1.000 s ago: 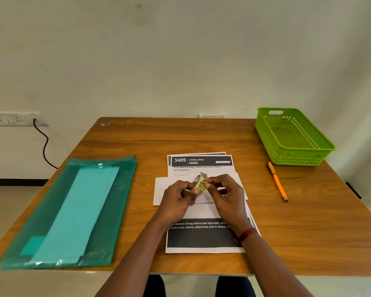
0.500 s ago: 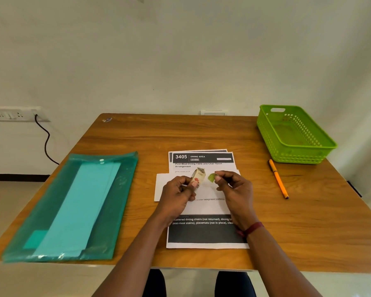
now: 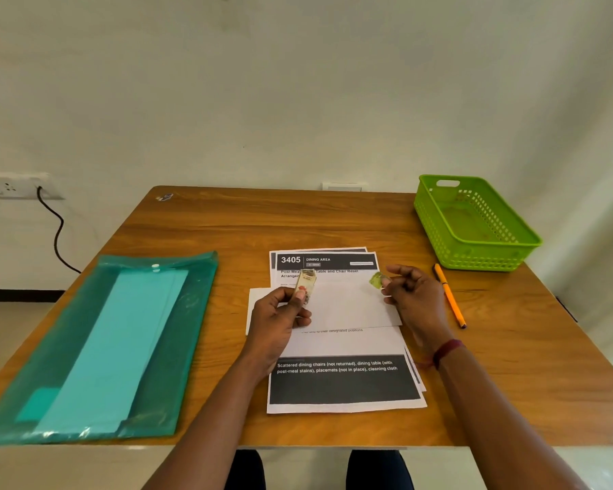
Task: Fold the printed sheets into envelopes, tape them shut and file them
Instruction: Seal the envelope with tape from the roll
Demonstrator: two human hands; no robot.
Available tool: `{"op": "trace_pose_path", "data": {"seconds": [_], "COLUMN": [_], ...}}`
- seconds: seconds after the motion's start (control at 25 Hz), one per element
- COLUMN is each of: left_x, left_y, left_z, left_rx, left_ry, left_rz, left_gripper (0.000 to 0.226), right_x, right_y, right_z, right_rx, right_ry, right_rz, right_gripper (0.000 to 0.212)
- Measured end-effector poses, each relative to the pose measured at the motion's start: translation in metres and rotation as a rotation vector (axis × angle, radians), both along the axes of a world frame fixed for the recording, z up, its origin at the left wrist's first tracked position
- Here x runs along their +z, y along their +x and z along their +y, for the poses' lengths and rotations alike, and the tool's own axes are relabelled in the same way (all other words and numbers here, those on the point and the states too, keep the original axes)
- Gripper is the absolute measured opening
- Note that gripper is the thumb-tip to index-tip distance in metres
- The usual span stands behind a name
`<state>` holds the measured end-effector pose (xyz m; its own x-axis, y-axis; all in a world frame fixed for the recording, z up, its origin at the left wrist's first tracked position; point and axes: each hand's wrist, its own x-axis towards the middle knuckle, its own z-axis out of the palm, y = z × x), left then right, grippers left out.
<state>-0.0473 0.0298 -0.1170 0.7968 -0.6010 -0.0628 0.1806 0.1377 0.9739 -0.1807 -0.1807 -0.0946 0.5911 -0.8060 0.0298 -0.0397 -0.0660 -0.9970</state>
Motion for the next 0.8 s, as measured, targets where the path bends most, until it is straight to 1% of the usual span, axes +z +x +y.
{"op": "trace_pose_path", "data": {"seconds": [0.08,0.24,0.48,0.64,0.8], "left_x": [0.000,0.000,-0.001,-0.001,-0.001], "left_y": [-0.001,-0.002,-0.002,-0.002,-0.002], "left_z": [0.000,0.000,0.000,0.000,0.000], "left_rx": [0.001,0.014,0.014,0.014,0.011], "left_ry": [0.015,0.034,0.027,0.024,0.035], "left_rz": [-0.019,-0.040,-0.046,-0.055,-0.061], "left_gripper": [0.030,0.041,0.035,0.033,0.031], "right_x": [-0.001,-0.002,0.006,0.008,0.011], "right_y": [-0.001,0.003,0.018,0.020,0.021], "right_z": [-0.016,-0.035,-0.045,-0.048,-0.046], "right_rx": [-0.004,0.050,0.161,0.194,0.205], "right_ry": [-0.035,-0.129,-0.245,-0.260,-0.250], "right_rz": [0.099,0.261,0.494,0.543,0.550], "right_gripper": [0.010,0.006,0.007,0.002,0.003]}}
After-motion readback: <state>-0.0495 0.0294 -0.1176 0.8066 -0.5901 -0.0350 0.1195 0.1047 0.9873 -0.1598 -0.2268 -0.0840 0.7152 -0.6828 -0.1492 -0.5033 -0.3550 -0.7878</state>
